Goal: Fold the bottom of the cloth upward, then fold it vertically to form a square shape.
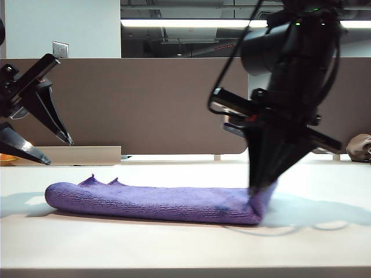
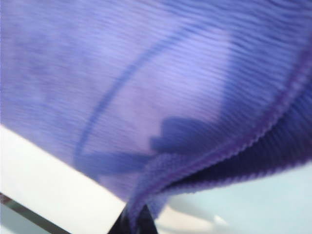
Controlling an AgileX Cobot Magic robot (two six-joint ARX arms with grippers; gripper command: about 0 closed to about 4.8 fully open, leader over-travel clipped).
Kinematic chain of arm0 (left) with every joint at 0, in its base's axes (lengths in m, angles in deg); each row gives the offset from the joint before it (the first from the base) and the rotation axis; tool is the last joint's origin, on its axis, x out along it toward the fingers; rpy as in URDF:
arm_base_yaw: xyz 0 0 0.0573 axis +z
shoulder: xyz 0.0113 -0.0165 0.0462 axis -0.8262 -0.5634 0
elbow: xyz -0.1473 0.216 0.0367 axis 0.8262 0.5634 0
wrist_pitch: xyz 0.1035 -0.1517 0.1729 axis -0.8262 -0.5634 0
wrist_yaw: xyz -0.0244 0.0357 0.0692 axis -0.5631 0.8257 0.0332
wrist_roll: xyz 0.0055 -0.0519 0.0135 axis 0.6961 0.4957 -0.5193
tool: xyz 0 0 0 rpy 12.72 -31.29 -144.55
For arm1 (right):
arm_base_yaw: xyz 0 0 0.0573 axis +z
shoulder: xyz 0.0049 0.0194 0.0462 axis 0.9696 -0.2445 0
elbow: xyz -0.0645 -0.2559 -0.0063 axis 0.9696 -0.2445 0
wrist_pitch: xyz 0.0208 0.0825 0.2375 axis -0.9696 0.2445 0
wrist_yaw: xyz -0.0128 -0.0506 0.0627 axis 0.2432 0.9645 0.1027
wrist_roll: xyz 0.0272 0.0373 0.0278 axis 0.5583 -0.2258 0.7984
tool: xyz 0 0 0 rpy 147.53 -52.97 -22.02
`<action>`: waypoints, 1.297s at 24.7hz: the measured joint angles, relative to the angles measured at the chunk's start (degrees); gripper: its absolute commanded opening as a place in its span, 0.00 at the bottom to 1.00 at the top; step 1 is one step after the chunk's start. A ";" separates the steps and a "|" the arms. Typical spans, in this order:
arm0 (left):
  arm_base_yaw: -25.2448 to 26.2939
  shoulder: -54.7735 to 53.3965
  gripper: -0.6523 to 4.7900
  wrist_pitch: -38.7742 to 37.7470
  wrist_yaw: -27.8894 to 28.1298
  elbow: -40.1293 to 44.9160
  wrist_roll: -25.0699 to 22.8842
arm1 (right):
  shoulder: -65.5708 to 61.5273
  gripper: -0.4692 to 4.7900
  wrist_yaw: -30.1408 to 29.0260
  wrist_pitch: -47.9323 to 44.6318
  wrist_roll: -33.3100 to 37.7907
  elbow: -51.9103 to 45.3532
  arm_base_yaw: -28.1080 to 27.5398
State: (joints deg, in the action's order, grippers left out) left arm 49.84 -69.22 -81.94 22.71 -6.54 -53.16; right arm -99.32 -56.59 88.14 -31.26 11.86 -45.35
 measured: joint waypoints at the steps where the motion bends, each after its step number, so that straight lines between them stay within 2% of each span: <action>1: 0.00 0.00 0.51 0.15 0.00 0.00 0.02 | -0.02 0.09 -0.24 -0.74 0.44 0.00 0.35; 8: -0.02 0.00 0.51 0.24 0.00 0.00 -0.04 | 0.00 0.09 -1.11 -6.21 4.44 1.01 3.50; 20: 0.02 0.00 0.51 0.20 -0.09 0.00 -0.02 | -0.33 0.09 -3.74 -13.49 9.51 4.87 3.65; 23: 0.09 0.00 0.51 0.79 -2.86 0.00 0.57 | -1.77 0.09 -5.49 -15.96 10.99 4.90 4.17; 26: 0.81 0.15 0.50 2.36 -4.66 0.00 2.10 | -3.13 0.09 -6.47 -17.35 11.63 4.90 5.88; 32: 5.77 3.93 0.50 3.72 -5.22 0.02 3.26 | -5.97 0.09 -7.10 -22.36 13.40 7.39 8.94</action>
State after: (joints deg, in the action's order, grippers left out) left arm 55.61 -65.29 -78.23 17.48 -6.52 -49.91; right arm -105.28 -63.69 65.78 -17.86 19.24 -36.41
